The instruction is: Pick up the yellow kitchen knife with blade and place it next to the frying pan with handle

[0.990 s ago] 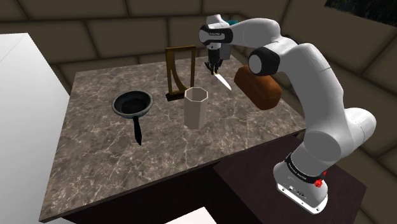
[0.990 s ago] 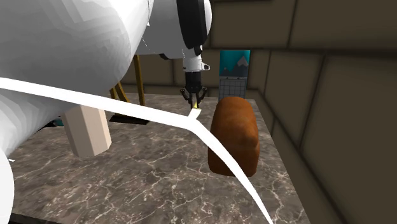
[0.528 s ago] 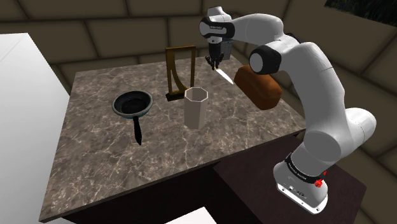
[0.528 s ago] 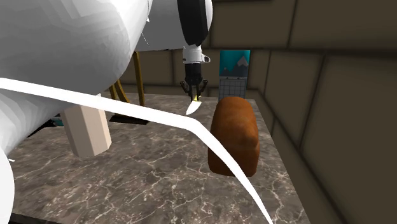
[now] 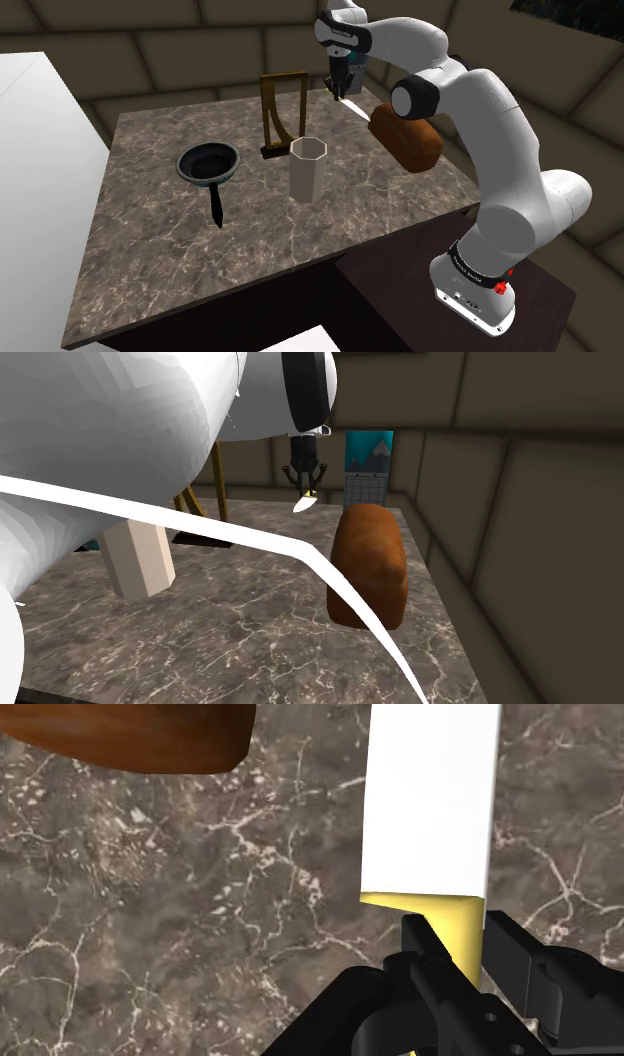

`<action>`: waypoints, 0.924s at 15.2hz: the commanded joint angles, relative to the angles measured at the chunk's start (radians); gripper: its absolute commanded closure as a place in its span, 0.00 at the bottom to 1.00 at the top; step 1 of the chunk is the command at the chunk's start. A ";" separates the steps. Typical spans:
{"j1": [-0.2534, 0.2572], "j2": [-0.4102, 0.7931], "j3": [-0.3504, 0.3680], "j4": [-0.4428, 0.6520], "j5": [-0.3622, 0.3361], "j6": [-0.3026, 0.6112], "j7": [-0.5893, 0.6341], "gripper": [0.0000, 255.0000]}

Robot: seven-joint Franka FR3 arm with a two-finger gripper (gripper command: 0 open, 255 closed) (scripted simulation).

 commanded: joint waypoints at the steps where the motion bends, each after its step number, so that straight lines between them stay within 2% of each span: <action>1: -0.004 0.025 0.001 0.070 0.001 -0.045 0.000 1.00; 2: 0.024 -0.083 -0.002 -0.124 -0.002 0.040 0.013 1.00; 5: 0.084 -0.233 -0.001 -0.387 -0.008 0.149 0.057 1.00; 9: 0.152 -0.357 0.010 -0.595 -0.015 0.230 0.123 1.00; 14: 0.230 -0.467 0.030 -0.771 -0.020 0.294 0.212 1.00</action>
